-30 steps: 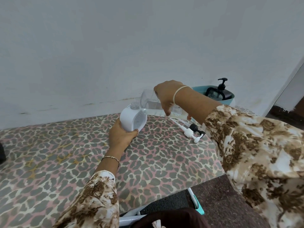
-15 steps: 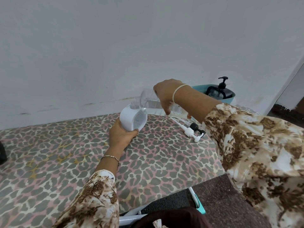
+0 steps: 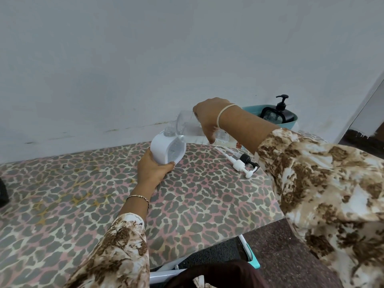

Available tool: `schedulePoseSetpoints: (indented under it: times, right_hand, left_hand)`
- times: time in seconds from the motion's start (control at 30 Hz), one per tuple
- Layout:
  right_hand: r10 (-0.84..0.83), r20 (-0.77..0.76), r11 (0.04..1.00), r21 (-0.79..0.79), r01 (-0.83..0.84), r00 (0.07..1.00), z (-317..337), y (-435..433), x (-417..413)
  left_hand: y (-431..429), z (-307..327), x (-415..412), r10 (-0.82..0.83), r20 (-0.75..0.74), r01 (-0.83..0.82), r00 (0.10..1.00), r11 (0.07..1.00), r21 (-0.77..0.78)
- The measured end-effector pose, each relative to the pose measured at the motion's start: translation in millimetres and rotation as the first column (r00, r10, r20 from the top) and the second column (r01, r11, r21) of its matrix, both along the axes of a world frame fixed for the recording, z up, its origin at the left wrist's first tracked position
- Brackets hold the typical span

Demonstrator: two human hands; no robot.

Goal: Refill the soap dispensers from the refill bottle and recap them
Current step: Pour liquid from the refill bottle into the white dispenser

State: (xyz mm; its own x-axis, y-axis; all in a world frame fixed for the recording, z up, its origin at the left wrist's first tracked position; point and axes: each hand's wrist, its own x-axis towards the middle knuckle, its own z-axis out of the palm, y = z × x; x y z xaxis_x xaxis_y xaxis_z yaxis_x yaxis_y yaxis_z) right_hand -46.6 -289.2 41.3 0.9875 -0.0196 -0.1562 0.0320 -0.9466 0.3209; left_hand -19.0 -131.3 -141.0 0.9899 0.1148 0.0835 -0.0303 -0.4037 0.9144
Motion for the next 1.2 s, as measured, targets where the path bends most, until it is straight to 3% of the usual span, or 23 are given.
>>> schedulePoseSetpoints:
  times: [1.2]
  right_hand:
    - [-0.01,-0.01,0.999,-0.041,0.01,1.0,1.3,2.0,1.2]
  left_hand:
    - [-0.2,-0.8,-0.1,-0.001,0.015,0.001,1.0,1.0,-0.004]
